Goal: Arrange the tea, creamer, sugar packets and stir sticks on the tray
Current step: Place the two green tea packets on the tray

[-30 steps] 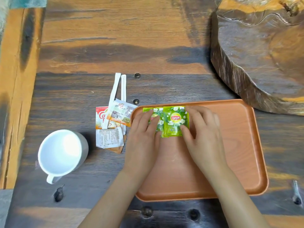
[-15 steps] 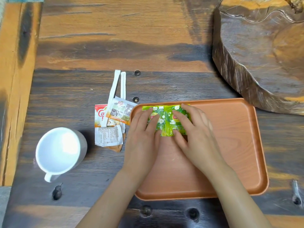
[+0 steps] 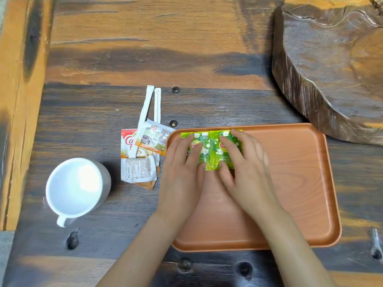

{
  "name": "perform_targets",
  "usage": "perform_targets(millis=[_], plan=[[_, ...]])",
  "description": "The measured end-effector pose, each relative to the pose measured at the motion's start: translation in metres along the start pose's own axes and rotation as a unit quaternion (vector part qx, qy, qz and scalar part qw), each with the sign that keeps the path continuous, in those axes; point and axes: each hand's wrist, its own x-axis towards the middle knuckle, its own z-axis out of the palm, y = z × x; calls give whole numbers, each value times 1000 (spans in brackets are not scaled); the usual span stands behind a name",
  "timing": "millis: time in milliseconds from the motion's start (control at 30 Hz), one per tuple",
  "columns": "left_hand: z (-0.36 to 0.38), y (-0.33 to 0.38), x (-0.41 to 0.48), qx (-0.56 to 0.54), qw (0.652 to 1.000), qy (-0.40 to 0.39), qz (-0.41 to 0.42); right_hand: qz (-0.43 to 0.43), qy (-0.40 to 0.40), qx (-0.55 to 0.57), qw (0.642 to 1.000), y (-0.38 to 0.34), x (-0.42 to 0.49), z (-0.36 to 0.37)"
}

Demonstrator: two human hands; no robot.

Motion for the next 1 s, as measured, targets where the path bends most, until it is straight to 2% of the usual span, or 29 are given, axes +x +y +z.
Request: perform_targets(millis=[367, 667, 767, 900, 1000], plan=[[-1, 0, 1, 1, 1000, -1, 7, 3, -8, -32, 999, -6, 6, 1], [-9, 2, 2, -11, 1000, 2, 4, 1, -14, -6, 1000, -4, 7, -3], [-27, 0, 7, -27, 1000, 11, 8, 4, 11, 19, 1000, -6, 6, -8], [-77, -24, 27, -48, 997, 34, -47, 3, 60, 47, 997, -19, 13, -17], [-110, -61, 51, 25, 992, -26, -123, -41, 62, 26, 997, -47, 32, -19]])
